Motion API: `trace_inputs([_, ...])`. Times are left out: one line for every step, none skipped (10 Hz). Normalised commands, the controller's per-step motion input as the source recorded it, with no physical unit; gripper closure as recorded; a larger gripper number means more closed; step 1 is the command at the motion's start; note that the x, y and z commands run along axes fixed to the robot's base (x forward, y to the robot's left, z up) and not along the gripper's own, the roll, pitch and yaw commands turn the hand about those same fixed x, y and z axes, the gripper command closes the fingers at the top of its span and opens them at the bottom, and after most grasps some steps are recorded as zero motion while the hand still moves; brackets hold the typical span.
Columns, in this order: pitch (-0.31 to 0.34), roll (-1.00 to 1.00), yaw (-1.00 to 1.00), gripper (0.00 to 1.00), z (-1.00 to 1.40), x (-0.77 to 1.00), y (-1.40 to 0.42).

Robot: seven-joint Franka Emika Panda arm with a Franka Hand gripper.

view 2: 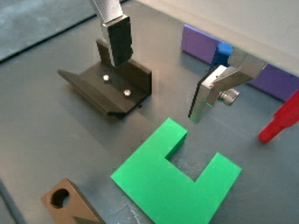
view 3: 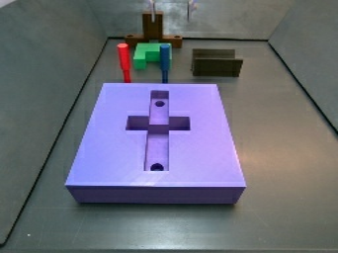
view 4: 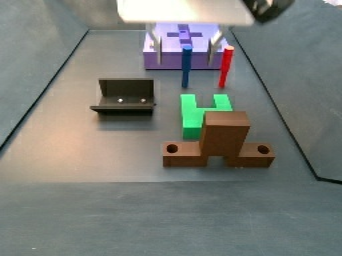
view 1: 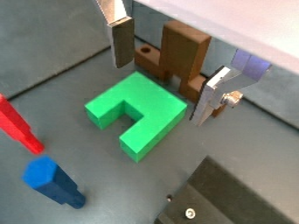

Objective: Pick up the green object. Move up. Place the green object on the fixture. Regrasp the green object. Move to above the board. Insert the green object.
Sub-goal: Pick up the green object.

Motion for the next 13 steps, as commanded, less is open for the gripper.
trace_inputs([-0.053, -0.03, 0.00, 0.00, -0.70, 0.02, 0.00])
trace_inputs([-0.091, -0.08, 0.00, 0.00, -0.64, 0.00, -0.04])
trace_inputs([0.000, -0.01, 0.00, 0.00, -0.85, 0.00, -0.16])
trace_inputs([0.000, -0.02, 0.01, 0.00, -0.80, 0.00, -0.16])
trace_inputs([0.000, -0.06, 0.00, 0.00, -0.83, 0.00, -0.09])
trace_inputs([0.000, -0.10, 0.00, 0.00, -0.76, 0.00, 0.00])
trace_inputs([0.000, -0.12, 0.00, 0.00, -0.47, -0.03, 0.00])
trace_inputs([0.001, -0.01, 0.00, 0.00, -0.24, -0.08, 0.01])
trace_inputs([0.000, -0.03, 0.01, 0.00, -0.21, -0.05, 0.00])
trace_inputs([0.000, -0.06, 0.07, 0.00, -0.24, -0.01, 0.00])
trace_inputs([0.000, -0.07, 0.13, 0.00, -0.18, 0.00, 0.00])
trace_inputs([0.000, -0.05, 0.17, 0.00, -0.14, 0.00, 0.00])
trace_inputs([0.000, -0.06, 0.18, 0.00, -0.22, 0.02, 0.00])
